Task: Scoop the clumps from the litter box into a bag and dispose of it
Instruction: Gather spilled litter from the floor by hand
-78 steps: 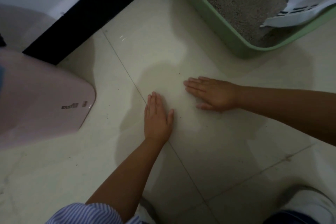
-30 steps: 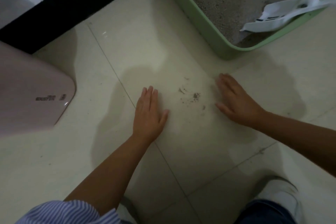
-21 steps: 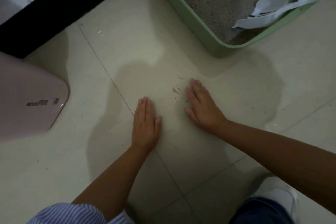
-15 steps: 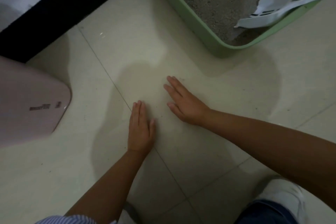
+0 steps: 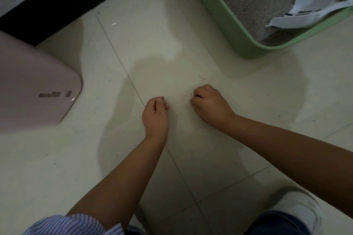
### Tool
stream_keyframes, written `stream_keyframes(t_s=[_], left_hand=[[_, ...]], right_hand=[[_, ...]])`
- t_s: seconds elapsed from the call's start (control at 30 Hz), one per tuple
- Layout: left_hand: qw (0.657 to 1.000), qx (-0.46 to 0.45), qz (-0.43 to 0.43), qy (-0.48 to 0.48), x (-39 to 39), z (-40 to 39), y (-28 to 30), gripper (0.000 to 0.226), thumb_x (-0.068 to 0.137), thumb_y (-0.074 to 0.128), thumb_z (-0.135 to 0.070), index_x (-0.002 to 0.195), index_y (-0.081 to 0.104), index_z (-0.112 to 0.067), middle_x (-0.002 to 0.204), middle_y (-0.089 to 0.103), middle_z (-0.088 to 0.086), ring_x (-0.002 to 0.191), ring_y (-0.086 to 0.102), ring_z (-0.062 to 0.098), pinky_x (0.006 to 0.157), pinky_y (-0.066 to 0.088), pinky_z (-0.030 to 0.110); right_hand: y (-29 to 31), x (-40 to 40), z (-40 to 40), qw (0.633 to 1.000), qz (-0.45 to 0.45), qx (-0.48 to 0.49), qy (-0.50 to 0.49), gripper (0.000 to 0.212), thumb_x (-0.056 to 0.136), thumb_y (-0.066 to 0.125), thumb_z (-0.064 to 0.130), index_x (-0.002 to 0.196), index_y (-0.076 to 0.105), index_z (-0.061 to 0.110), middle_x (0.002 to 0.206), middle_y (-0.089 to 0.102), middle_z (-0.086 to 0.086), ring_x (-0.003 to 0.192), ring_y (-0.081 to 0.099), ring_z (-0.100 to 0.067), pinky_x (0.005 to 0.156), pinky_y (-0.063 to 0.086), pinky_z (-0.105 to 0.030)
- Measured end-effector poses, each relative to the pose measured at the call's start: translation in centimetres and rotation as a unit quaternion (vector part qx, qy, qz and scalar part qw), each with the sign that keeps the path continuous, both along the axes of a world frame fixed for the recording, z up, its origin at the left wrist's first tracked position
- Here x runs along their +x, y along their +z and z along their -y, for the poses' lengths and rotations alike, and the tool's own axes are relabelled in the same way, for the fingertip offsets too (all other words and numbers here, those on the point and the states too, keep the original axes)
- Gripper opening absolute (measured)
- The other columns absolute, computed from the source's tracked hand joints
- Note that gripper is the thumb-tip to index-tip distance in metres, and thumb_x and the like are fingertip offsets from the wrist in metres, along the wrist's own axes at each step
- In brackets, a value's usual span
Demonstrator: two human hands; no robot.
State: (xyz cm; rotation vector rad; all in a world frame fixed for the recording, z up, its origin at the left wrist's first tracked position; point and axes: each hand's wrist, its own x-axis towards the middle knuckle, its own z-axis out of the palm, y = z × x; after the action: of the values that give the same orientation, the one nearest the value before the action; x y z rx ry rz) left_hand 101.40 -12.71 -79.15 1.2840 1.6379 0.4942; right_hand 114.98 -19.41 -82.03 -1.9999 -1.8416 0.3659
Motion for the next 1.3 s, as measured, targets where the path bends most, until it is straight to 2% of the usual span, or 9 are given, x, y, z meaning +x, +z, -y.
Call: stream_keyframes(t_s=[0.1, 0.2, 0.4, 0.5, 0.77, 0.9, 1.0, 1.1, 1.3], left_hand=[[0.999, -0.024, 0.045, 0.002, 0.4, 0.4, 0.1, 0.032, 0.098, 0.039, -0.007, 0.073, 0.055, -0.019, 0.070, 0.055, -0.001, 0.064, 0.055, 0.008, 0.065, 0.047, 0.023], [0.994, -0.071, 0.078, 0.008, 0.5, 1.1, 0.2, 0.033, 0.098, 0.038, -0.006, 0.072, 0.054, -0.017, 0.068, 0.054, 0.001, 0.051, 0.055, -0.002, 0.052, 0.045, 0.010], [0.968, -0.205, 0.145, 0.006, 0.8, 1.4, 0.7, 0.034, 0.101, 0.033, -0.017, 0.075, 0.054, -0.012, 0.070, 0.057, 0.004, 0.048, 0.060, 0.002, 0.052, 0.047, 0.015], [0.963, -0.227, 0.145, 0.014, 0.8, 1.1, 0.9, 0.035, 0.102, 0.031, -0.020, 0.076, 0.054, -0.013, 0.071, 0.056, 0.003, 0.045, 0.059, 0.000, 0.050, 0.047, 0.014], [0.947, -0.269, 0.152, 0.090, 0.6, 0.2, 1.8, 0.038, 0.102, 0.031, -0.027, 0.076, 0.053, -0.009, 0.073, 0.054, 0.006, 0.064, 0.055, 0.015, 0.062, 0.045, 0.023], [0.917, -0.337, 0.186, 0.104, 0.1, -0.5, 2.2, 0.048, 0.101, 0.026, -0.037, 0.094, 0.056, 0.001, 0.088, 0.058, 0.012, 0.083, 0.057, 0.024, 0.078, 0.047, 0.032], [0.888, -0.385, 0.222, 0.121, -0.6, -1.0, 2.4, 0.060, 0.101, 0.021, -0.042, 0.127, 0.046, 0.005, 0.120, 0.054, 0.020, 0.114, 0.051, 0.030, 0.095, 0.039, 0.038], [0.859, -0.412, 0.266, 0.145, -1.1, -1.2, 2.1, 0.061, 0.102, 0.019, -0.040, 0.130, 0.044, 0.008, 0.133, 0.048, 0.022, 0.129, 0.042, 0.033, 0.099, 0.036, 0.039], [0.828, -0.447, 0.309, 0.141, -1.2, -0.3, 1.9, 0.059, 0.101, 0.026, -0.033, 0.080, 0.065, 0.006, 0.078, 0.070, 0.019, 0.081, 0.065, 0.029, 0.093, 0.044, 0.040]], right_hand=[[-0.2, 1.6, 0.6, 0.998, 0.008, -0.011, 0.056, 0.016, 0.054, 0.075, -0.008, 0.053, 0.060, -0.003, 0.061, 0.061, -0.016, 0.054, 0.059, -0.030, 0.047, 0.050, -0.026], [0.3, 3.0, 1.7, 0.999, -0.020, -0.020, 0.046, 0.021, 0.075, 0.058, 0.012, 0.063, 0.067, -0.002, 0.069, 0.065, -0.015, 0.062, 0.062, -0.031, 0.059, 0.054, -0.029], [1.2, 3.7, 2.7, 0.989, -0.003, -0.140, -0.039, 0.053, 0.062, 0.083, 0.018, 0.105, 0.065, -0.007, 0.088, 0.060, -0.026, 0.082, 0.058, -0.042, 0.073, 0.051, -0.040], [0.7, 2.8, 2.4, 0.991, -0.014, -0.133, -0.019, 0.032, 0.061, 0.080, 0.009, 0.084, 0.068, -0.009, 0.075, 0.060, -0.024, 0.069, 0.060, -0.038, 0.062, 0.052, -0.035], [0.7, 2.9, 1.2, 0.985, 0.019, -0.167, 0.045, 0.023, 0.043, 0.074, -0.018, 0.051, 0.056, -0.005, 0.053, 0.054, -0.019, 0.042, 0.055, -0.031, 0.035, 0.046, -0.025], [1.2, 2.7, 1.2, 0.988, 0.058, -0.124, 0.076, 0.016, 0.056, 0.041, -0.007, 0.052, 0.055, -0.002, 0.053, 0.054, -0.016, 0.043, 0.054, -0.029, 0.035, 0.037, -0.017], [1.7, 2.5, 0.9, 0.984, 0.020, -0.169, 0.047, 0.017, 0.059, 0.040, -0.008, 0.059, 0.057, -0.003, 0.061, 0.057, -0.020, 0.052, 0.058, -0.033, 0.042, 0.042, -0.021], [2.9, 2.0, -0.2, 0.981, -0.081, -0.167, -0.054, 0.010, 0.080, 0.053, -0.007, 0.084, 0.061, -0.010, 0.091, 0.061, -0.027, 0.087, 0.059, -0.037, 0.073, 0.043, -0.034], [6.1, -0.6, -1.2, 0.979, -0.166, -0.115, 0.028, 0.027, 0.088, 0.053, 0.015, 0.085, 0.069, -0.007, 0.086, 0.072, -0.020, 0.083, 0.064, -0.031, 0.077, 0.043, -0.037]])
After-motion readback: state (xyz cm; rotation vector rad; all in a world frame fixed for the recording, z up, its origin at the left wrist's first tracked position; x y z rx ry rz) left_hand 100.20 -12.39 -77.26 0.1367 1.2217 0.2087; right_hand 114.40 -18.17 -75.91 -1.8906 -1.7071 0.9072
